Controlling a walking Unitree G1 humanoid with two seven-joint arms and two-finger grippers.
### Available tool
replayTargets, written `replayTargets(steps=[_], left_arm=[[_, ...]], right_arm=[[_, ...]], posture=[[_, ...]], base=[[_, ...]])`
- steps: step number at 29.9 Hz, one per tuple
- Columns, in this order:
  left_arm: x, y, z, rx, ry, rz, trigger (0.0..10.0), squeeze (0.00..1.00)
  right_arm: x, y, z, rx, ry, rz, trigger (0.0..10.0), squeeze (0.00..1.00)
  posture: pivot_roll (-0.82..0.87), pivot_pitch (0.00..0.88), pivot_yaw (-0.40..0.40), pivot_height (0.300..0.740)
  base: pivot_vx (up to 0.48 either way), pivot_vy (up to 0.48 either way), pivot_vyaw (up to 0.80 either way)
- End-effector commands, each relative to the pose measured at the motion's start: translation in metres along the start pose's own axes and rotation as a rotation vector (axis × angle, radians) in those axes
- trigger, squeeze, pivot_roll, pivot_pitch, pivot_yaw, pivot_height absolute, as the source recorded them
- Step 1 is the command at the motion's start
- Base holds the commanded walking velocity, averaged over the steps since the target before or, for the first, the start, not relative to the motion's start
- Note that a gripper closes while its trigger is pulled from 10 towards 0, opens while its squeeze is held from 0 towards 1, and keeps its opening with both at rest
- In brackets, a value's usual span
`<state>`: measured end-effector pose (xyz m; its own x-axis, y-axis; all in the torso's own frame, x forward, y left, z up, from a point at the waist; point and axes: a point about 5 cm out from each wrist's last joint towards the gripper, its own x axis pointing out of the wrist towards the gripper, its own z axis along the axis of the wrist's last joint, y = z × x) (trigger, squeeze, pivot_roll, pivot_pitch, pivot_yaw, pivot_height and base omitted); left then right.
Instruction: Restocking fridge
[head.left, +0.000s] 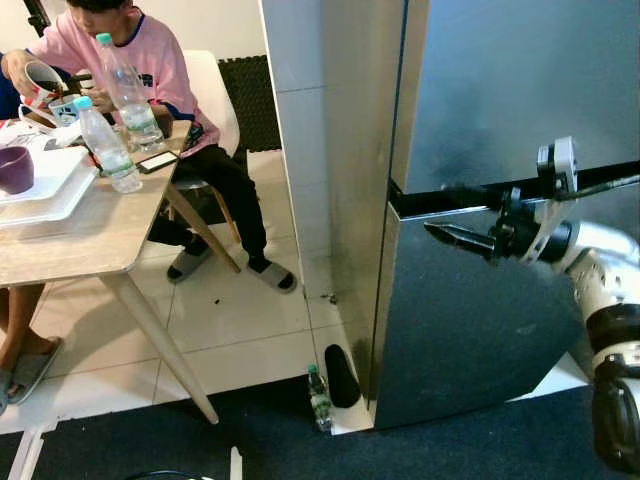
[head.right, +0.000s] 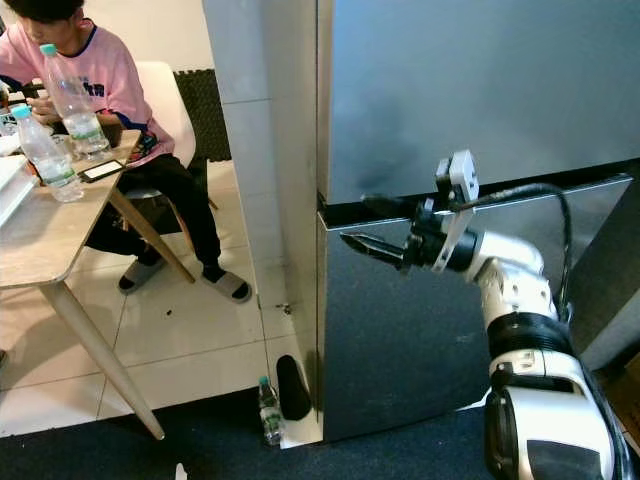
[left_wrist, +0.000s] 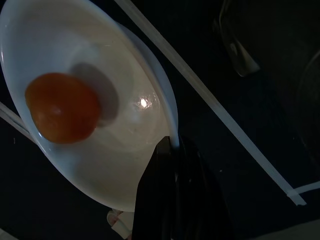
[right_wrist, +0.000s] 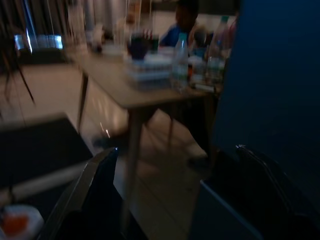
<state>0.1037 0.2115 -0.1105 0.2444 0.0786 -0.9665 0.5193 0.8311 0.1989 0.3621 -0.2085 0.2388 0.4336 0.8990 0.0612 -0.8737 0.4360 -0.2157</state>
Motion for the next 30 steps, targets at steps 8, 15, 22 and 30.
replayTargets(steps=[8, 15, 22, 30], left_arm=[[0.0, -0.002, -0.001, 0.003, 0.004, 0.001, 10.0, 0.0], [0.0, -0.003, -0.003, 0.006, 0.009, -0.002, 10.0, 0.0], [0.0, -0.004, -0.002, 0.005, 0.006, -0.003, 10.0, 0.0], [0.0, -0.004, -0.002, 0.004, 0.005, -0.007, 10.0, 0.0]], right_arm=[[0.014, -0.005, 0.007, -0.264, 0.342, 0.064, 10.0, 0.0], [0.011, -0.015, -0.004, -0.425, 0.629, 0.001, 10.0, 0.0], [0.006, -0.021, -0.004, -0.451, 0.715, -0.038, 10.0, 0.0], [-0.005, -0.008, -0.022, -0.389, 0.874, 0.202, 10.0, 0.0]], posture=[[0.0, 0.031, 0.016, 0.74], [0.0, 0.027, 0.014, 0.74], [0.0, 0.027, 0.014, 0.74], [-0.01, 0.034, 0.018, 0.74]], base=[[0.0, 0.0, 0.0], [0.0, 0.0, 0.0], [0.0, 0.0, 0.0], [0.0, 0.0, 0.0]])
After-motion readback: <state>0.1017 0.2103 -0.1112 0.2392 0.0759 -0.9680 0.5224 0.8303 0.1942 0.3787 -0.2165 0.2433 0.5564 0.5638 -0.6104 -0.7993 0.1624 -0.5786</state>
